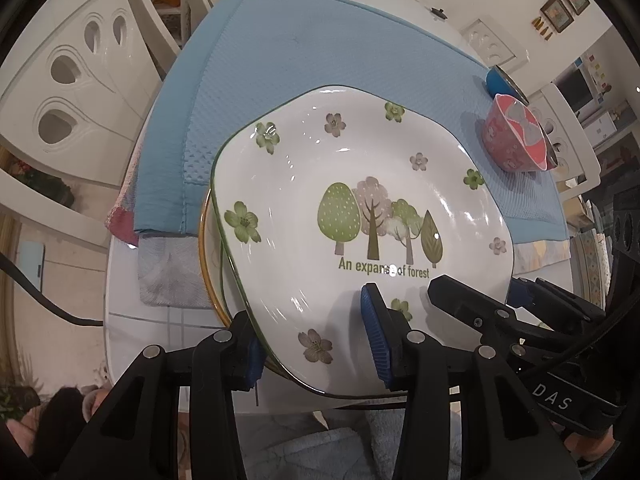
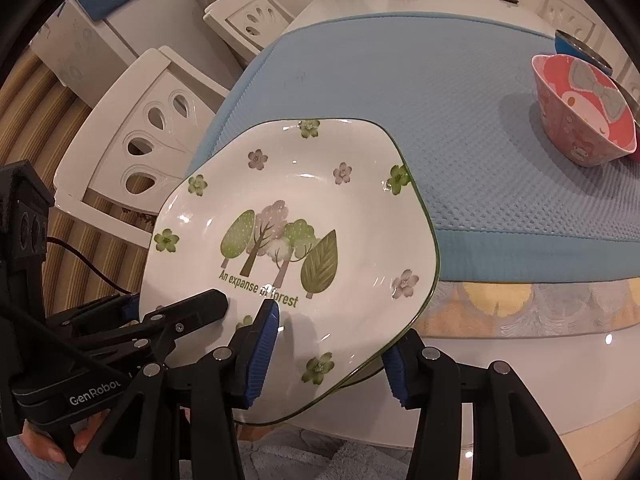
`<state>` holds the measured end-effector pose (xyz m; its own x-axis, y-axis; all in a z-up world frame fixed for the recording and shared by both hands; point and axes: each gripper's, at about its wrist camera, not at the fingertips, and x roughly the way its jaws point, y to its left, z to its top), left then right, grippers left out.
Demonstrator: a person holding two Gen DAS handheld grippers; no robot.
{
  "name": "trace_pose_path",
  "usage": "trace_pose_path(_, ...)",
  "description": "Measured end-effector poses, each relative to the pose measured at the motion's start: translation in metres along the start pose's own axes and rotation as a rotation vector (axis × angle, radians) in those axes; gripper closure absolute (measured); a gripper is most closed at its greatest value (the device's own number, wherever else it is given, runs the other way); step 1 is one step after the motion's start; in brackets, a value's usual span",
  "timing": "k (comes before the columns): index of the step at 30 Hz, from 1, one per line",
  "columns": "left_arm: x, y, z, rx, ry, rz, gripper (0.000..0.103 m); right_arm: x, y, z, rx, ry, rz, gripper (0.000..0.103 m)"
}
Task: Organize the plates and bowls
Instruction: 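Align the tree plate with both grippers and press it onto the stack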
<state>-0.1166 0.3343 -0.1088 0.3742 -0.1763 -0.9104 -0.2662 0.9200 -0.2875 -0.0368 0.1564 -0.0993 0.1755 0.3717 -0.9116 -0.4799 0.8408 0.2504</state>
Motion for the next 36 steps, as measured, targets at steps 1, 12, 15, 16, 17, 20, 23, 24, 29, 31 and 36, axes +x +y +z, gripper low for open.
trace_pose_path(1,0.000,-0.001,0.000,0.002,0.001,0.001,0.063,0.000,0.001,0.000,-0.004,0.005,-0.007,0.056)
trace_pose_path(12,0.003,-0.001,0.001,0.007,0.006,-0.006,0.063,0.002,0.004,0.005,-0.005,0.038,-0.039,0.056)
trace_pose_path(15,0.003,0.000,0.001,0.008,0.009,-0.008,0.063,0.003,0.006,0.007,-0.005,0.048,-0.053,0.056)
trace_pose_path(16,0.003,0.000,0.001,0.008,0.011,-0.009,0.062,0.003,0.006,0.008,-0.005,0.052,-0.056,0.056)
trace_pose_path(17,0.003,0.000,0.002,0.008,0.012,-0.009,0.062,0.003,0.006,0.008,-0.003,0.055,-0.059,0.056)
trace_pose_path(20,0.003,0.000,0.002,0.008,0.014,-0.011,0.062,0.005,0.007,0.010,0.001,0.063,-0.065,0.056)
trace_pose_path(23,0.003,0.000,0.002,0.009,0.014,-0.011,0.062,0.006,0.008,0.011,0.003,0.071,-0.067,0.056)
trace_pose_path(24,0.003,0.000,0.002,0.009,0.014,-0.010,0.062,0.006,0.008,0.011,0.004,0.073,-0.067,0.056)
trace_pose_path(29,0.003,0.000,0.002,0.010,0.015,-0.009,0.062,0.006,0.010,0.012,0.005,0.084,-0.067,0.056)
trace_pose_path(31,0.004,-0.001,0.002,0.010,0.016,-0.008,0.062,0.005,0.008,0.013,0.012,0.088,-0.062,0.056)
trace_pose_path(36,0.004,-0.001,0.002,0.012,0.018,-0.005,0.062,0.003,0.005,0.013,0.022,0.098,-0.052,0.056)
